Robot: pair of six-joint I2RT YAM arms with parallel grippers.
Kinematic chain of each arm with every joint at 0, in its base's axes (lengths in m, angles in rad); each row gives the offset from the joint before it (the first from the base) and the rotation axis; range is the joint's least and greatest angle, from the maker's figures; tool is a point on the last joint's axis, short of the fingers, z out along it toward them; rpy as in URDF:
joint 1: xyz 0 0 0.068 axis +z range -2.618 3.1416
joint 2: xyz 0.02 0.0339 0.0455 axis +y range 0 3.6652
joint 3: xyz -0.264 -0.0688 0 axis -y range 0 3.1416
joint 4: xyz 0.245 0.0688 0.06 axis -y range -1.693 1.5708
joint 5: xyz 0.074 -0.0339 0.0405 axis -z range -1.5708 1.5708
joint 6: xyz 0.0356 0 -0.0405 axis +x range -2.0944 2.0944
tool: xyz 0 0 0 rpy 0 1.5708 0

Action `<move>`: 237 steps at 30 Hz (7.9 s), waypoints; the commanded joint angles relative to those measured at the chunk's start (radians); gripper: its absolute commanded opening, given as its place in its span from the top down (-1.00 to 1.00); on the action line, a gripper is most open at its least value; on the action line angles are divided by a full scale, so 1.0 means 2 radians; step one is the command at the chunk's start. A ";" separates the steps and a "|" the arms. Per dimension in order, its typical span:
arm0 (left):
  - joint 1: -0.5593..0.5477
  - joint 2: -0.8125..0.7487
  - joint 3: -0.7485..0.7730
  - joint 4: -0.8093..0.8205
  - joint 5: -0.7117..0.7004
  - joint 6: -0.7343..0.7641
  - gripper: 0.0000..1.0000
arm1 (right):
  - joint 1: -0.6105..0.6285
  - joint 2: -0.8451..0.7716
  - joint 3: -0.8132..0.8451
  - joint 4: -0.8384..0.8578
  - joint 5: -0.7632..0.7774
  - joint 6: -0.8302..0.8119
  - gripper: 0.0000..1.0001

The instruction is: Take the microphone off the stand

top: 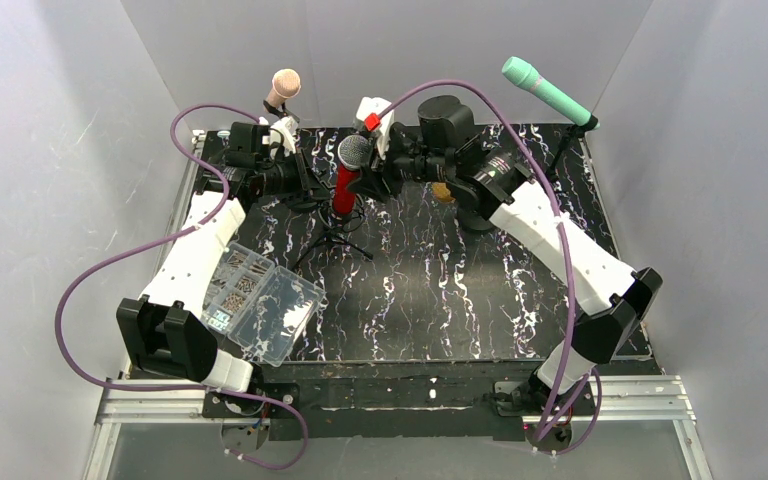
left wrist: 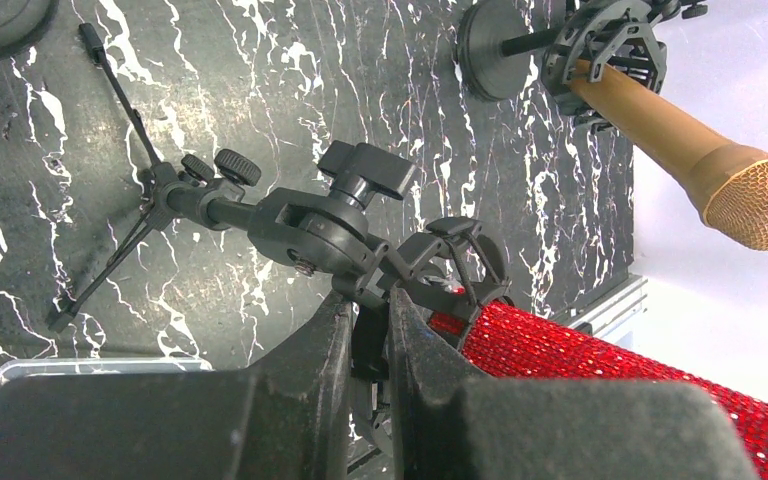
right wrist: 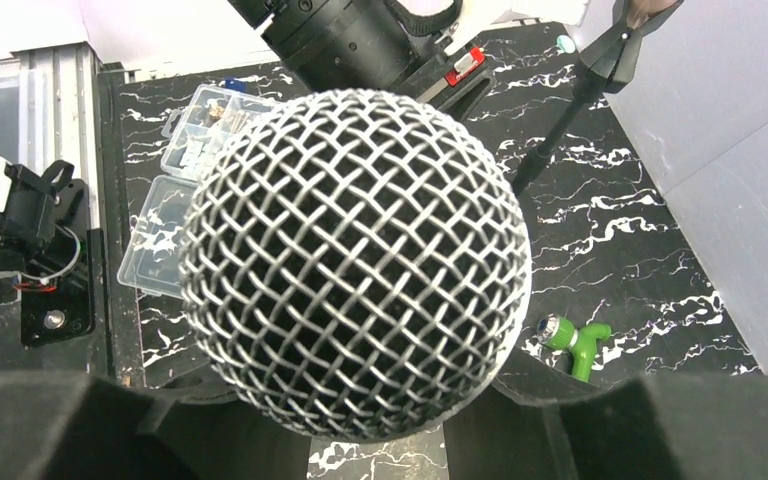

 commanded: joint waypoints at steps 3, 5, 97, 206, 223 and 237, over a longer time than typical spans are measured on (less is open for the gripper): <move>0.007 -0.001 -0.002 -0.077 -0.047 0.014 1.00 | 0.005 -0.035 0.041 0.011 0.015 -0.008 0.97; 0.007 -0.001 -0.001 -0.077 -0.047 0.013 1.00 | 0.006 -0.039 0.041 0.008 0.016 -0.008 0.97; -0.127 -0.005 0.159 -0.088 0.177 0.049 1.00 | -0.077 -0.107 -0.070 0.110 -0.170 0.296 -0.30; -0.090 -0.064 0.176 -0.141 0.118 0.106 -0.97 | -0.431 -0.306 -0.454 -0.089 0.021 0.125 0.97; -0.090 -0.056 0.177 -0.130 0.106 0.089 -0.97 | -0.437 -0.062 -0.390 -0.164 0.015 0.105 0.97; -0.090 -0.051 0.173 -0.134 0.096 0.095 -0.97 | -0.413 0.023 -0.392 -0.154 -0.009 0.120 0.89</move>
